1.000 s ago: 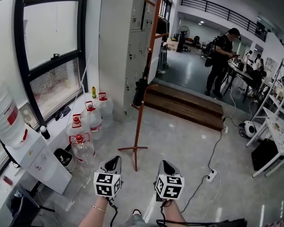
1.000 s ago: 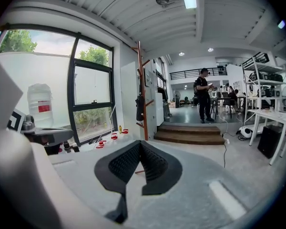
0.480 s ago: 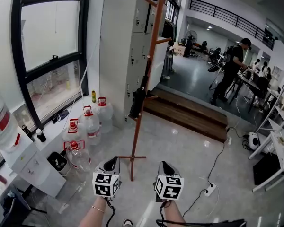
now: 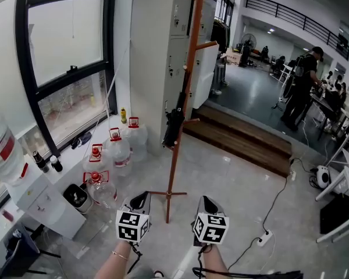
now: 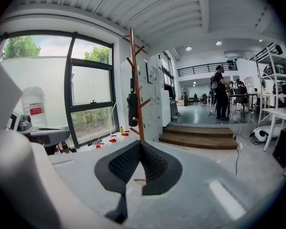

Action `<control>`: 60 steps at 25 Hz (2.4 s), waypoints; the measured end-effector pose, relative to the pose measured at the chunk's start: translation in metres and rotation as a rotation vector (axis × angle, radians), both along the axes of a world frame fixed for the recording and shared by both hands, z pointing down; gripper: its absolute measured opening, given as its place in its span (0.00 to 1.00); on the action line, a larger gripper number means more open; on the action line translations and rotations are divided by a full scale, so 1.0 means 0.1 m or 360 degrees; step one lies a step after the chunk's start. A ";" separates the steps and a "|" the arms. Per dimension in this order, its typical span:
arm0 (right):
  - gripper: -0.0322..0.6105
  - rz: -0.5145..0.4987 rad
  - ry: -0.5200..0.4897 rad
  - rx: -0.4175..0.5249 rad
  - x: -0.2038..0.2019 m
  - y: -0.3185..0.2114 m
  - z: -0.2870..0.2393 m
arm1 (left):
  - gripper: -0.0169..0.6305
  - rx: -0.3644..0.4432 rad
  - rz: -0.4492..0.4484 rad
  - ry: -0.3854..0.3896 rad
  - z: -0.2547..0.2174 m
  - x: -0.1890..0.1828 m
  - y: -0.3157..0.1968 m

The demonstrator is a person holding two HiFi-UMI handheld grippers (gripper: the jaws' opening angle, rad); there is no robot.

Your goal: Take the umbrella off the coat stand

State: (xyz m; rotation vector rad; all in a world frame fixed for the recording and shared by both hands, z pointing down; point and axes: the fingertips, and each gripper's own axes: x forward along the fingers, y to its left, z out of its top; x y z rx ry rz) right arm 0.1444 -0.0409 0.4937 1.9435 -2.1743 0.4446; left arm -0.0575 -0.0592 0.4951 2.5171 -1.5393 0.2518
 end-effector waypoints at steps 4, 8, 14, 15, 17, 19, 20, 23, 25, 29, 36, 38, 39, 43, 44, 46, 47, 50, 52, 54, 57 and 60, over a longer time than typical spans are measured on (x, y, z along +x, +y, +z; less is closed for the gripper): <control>0.06 0.0003 -0.0010 -0.0026 0.03 -0.12 0.08 | 0.03 0.0001 0.0003 -0.0023 0.01 0.05 -0.12; 0.06 0.0005 -0.0003 -0.0037 0.03 -0.30 0.12 | 0.03 0.0013 0.0004 -0.0030 0.03 0.05 -0.35; 0.06 0.0026 0.0026 -0.0010 0.07 -0.67 0.04 | 0.03 0.0051 0.0033 0.0000 -0.07 0.12 -0.81; 0.06 0.0032 0.0029 -0.0006 0.07 -0.73 0.03 | 0.03 0.0054 0.0036 0.0007 -0.08 0.12 -0.89; 0.06 0.0051 0.0032 0.0001 0.10 -0.85 0.01 | 0.03 0.0063 0.0049 0.0017 -0.11 0.15 -1.04; 0.06 0.0075 0.0032 0.0005 0.13 -1.00 -0.01 | 0.03 0.0075 0.0072 0.0007 -0.14 0.19 -1.20; 0.06 0.0082 0.0031 0.0006 0.13 -1.08 -0.02 | 0.03 0.0083 0.0084 -0.0011 -0.15 0.20 -1.28; 0.06 0.0095 0.0030 0.0015 0.12 -1.35 -0.07 | 0.03 0.0108 0.0116 -0.0069 -0.19 0.24 -1.53; 0.06 0.0103 0.0030 0.0022 0.11 -1.52 -0.11 | 0.03 0.0108 0.0130 -0.0060 -0.21 0.25 -1.71; 0.06 0.0115 0.0033 0.0037 0.10 -1.85 -0.17 | 0.03 0.0105 0.0137 -0.0042 -0.25 0.24 -2.05; 0.06 0.0155 0.0039 0.0066 0.07 -2.45 -0.27 | 0.03 0.0115 0.0156 -0.0007 -0.33 0.18 -2.70; 0.06 0.0173 0.0039 0.0078 0.07 -2.60 -0.30 | 0.03 0.0122 0.0168 -0.0001 -0.36 0.17 -2.86; 0.06 0.0181 0.0040 0.0083 0.07 -2.66 -0.31 | 0.03 0.0126 0.0175 0.0003 -0.37 0.17 -2.94; 0.06 0.0206 0.0050 0.0092 0.08 -2.82 -0.32 | 0.03 0.0145 0.0197 0.0036 -0.42 0.20 -3.16; 0.06 0.0212 0.0057 0.0093 0.09 -2.83 -0.32 | 0.03 0.0151 0.0201 0.0045 -0.42 0.21 -3.19; 0.06 0.0226 0.0075 0.0086 0.13 -2.83 -0.29 | 0.03 0.0154 0.0209 0.0063 -0.41 0.26 -3.24; 0.06 0.0231 0.0083 0.0078 0.15 -2.83 -0.28 | 0.03 0.0148 0.0212 0.0074 -0.39 0.28 -3.26; 0.06 0.0230 0.0096 0.0064 0.20 -2.86 -0.26 | 0.03 0.0122 0.0210 0.0080 -0.32 0.31 -3.26; 0.06 0.0216 0.0097 0.0062 0.21 -2.88 -0.26 | 0.03 0.0103 0.0198 0.0079 -0.29 0.32 -3.24; 0.06 0.0188 0.0098 0.0061 0.22 -2.89 -0.28 | 0.03 0.0079 0.0183 0.0085 -0.26 0.33 -3.22; 0.06 0.0149 0.0103 0.0059 0.24 -2.91 -0.29 | 0.03 0.0070 0.0164 0.0080 -0.25 0.35 -3.19; 0.06 0.0129 0.0100 0.0056 0.27 -2.92 -0.27 | 0.03 0.0059 0.0133 0.0096 -0.24 0.35 -3.19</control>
